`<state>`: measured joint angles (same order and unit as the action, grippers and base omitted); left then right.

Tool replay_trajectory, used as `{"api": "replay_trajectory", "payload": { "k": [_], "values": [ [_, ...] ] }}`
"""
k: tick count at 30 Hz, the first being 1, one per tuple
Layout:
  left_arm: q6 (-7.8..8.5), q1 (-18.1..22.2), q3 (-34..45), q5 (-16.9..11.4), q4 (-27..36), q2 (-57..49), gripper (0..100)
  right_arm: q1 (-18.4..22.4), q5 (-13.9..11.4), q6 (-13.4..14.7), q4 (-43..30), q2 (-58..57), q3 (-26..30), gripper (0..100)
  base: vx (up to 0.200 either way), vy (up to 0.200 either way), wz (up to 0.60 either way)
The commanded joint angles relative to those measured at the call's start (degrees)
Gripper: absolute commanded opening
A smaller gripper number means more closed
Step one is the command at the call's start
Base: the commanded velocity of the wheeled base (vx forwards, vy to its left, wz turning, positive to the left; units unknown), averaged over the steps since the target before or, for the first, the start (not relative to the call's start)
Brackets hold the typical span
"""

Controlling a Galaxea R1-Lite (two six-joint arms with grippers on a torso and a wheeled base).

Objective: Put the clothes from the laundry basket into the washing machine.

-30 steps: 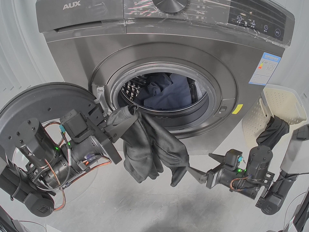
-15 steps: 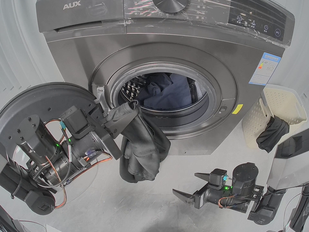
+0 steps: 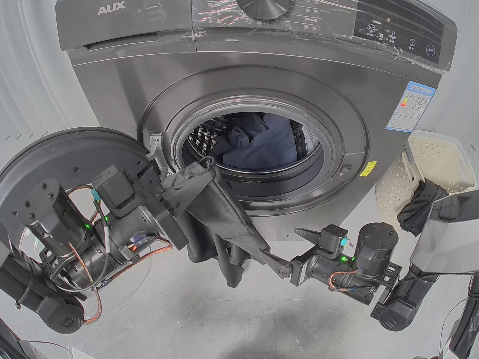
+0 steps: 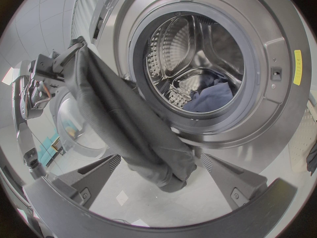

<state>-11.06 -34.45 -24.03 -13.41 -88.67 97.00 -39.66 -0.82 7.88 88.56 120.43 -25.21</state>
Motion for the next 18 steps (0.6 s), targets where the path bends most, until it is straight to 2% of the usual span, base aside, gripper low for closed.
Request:
{"api": "replay_trajectory", "payload": {
  "k": [1,10,15,18],
  "values": [
    [-0.02,0.0,0.2,-0.1,0.0,-0.1,0,2.7,-0.3,-0.3,0.0,-1.6,-0.5,100,0.000,0.000,0.00],
    [0.07,0.0,0.1,-0.2,0.0,0.1,0,5.7,-1.4,-0.2,-0.1,-5.5,0.0,100,0.000,0.000,0.00],
    [0.07,0.2,-0.1,-0.2,0.0,0.2,0,7.5,-1.6,-0.1,-0.7,-5.8,-4.1,100,0.000,0.000,0.00],
    [0.07,0.2,0.1,-0.3,0.0,-0.1,0,7.1,-1.6,0.1,-1.7,-5.0,-6.4,100,0.000,0.000,0.00]
  ]
}}
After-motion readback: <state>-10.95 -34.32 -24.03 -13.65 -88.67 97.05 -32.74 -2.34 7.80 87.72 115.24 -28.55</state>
